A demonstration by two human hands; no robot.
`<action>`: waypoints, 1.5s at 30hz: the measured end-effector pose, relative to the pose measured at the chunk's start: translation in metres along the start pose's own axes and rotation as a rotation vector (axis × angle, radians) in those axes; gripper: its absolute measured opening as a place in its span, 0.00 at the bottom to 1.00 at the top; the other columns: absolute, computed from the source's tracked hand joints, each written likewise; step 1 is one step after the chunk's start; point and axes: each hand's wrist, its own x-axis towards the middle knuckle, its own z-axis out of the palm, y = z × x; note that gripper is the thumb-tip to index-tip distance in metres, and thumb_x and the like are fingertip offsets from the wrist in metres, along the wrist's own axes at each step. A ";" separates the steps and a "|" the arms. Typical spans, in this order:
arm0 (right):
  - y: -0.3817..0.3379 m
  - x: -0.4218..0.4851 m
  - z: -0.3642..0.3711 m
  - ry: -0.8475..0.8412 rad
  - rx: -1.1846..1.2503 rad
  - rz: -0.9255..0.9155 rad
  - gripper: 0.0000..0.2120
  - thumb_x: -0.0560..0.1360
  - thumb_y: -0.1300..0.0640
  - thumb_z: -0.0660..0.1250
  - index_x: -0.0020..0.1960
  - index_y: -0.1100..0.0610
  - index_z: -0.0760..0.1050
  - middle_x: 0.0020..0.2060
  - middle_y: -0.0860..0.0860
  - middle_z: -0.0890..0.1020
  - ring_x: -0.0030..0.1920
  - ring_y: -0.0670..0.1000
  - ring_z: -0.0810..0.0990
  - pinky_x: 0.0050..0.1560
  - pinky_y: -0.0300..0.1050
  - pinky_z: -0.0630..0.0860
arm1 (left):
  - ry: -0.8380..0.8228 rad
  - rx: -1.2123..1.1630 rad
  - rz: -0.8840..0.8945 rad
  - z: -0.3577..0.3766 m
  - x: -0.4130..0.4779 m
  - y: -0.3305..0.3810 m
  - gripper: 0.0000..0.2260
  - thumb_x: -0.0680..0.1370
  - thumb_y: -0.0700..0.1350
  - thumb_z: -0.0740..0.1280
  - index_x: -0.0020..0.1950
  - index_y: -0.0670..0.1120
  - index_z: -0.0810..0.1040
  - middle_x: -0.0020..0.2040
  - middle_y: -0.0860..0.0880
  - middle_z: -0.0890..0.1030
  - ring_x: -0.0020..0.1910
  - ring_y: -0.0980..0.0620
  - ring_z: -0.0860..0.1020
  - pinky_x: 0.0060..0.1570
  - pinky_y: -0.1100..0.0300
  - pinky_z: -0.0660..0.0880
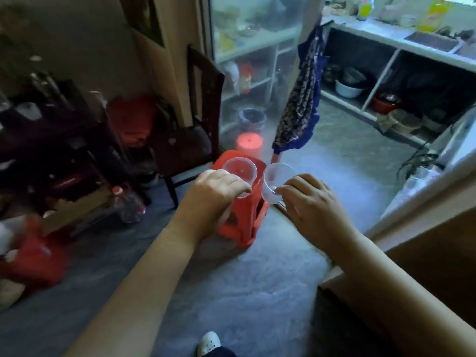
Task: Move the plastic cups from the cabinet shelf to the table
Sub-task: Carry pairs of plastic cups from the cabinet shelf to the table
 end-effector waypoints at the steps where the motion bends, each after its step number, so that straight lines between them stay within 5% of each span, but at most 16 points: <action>1: -0.017 0.018 0.014 -0.007 0.032 -0.034 0.08 0.72 0.63 0.66 0.50 0.56 0.79 0.43 0.51 0.81 0.48 0.58 0.78 0.47 0.49 0.73 | 0.010 0.022 -0.035 -0.013 -0.015 -0.019 0.11 0.68 0.32 0.66 0.46 0.44 0.81 0.44 0.48 0.83 0.43 0.44 0.80 0.44 0.51 0.73; 4: -0.071 0.070 0.051 -0.042 0.126 -0.129 0.10 0.72 0.61 0.63 0.50 0.57 0.80 0.44 0.52 0.81 0.48 0.59 0.78 0.50 0.54 0.76 | 0.047 0.081 -0.136 -0.054 -0.060 -0.071 0.13 0.69 0.34 0.59 0.46 0.43 0.82 0.42 0.48 0.83 0.41 0.44 0.80 0.42 0.50 0.76; 8: -0.142 0.125 0.086 -0.066 0.193 -0.275 0.08 0.70 0.61 0.64 0.47 0.58 0.80 0.43 0.53 0.82 0.47 0.59 0.78 0.49 0.55 0.77 | 0.071 0.170 -0.312 -0.098 -0.120 -0.122 0.14 0.66 0.28 0.67 0.46 0.43 0.81 0.42 0.48 0.83 0.42 0.43 0.80 0.42 0.49 0.75; 13: -0.207 0.181 0.120 -0.104 0.311 -0.431 0.08 0.71 0.63 0.66 0.49 0.58 0.79 0.44 0.52 0.81 0.48 0.58 0.77 0.51 0.52 0.75 | 0.136 0.245 -0.502 -0.135 -0.173 -0.163 0.12 0.74 0.41 0.57 0.45 0.45 0.81 0.43 0.50 0.83 0.43 0.46 0.79 0.45 0.54 0.71; 19: -0.249 0.235 0.168 -0.092 0.415 -0.538 0.09 0.71 0.65 0.68 0.52 0.59 0.79 0.45 0.53 0.81 0.47 0.59 0.77 0.51 0.52 0.74 | 0.208 0.318 -0.701 -0.149 -0.206 -0.212 0.13 0.73 0.41 0.56 0.46 0.46 0.81 0.44 0.50 0.83 0.45 0.46 0.78 0.48 0.53 0.72; 31: -0.240 0.407 0.289 -0.128 0.475 -0.549 0.09 0.75 0.57 0.61 0.46 0.59 0.79 0.44 0.52 0.80 0.48 0.56 0.77 0.50 0.51 0.74 | 0.183 0.402 -0.749 -0.146 -0.143 -0.404 0.12 0.72 0.39 0.59 0.49 0.47 0.80 0.45 0.52 0.82 0.46 0.49 0.77 0.50 0.58 0.68; 35: -0.224 0.479 0.325 -0.095 0.485 -0.504 0.04 0.73 0.62 0.67 0.46 0.59 0.79 0.44 0.52 0.80 0.47 0.54 0.76 0.51 0.47 0.73 | 0.138 0.384 -0.725 -0.152 -0.093 -0.479 0.12 0.71 0.38 0.60 0.49 0.47 0.80 0.44 0.51 0.83 0.46 0.49 0.78 0.49 0.56 0.70; 45: -0.214 0.577 0.401 -0.179 0.462 -0.531 0.08 0.70 0.67 0.70 0.48 0.59 0.80 0.44 0.53 0.82 0.46 0.56 0.78 0.49 0.51 0.77 | 0.148 0.390 -0.792 -0.141 -0.061 -0.586 0.13 0.69 0.32 0.69 0.49 0.46 0.79 0.41 0.50 0.82 0.43 0.48 0.78 0.47 0.56 0.72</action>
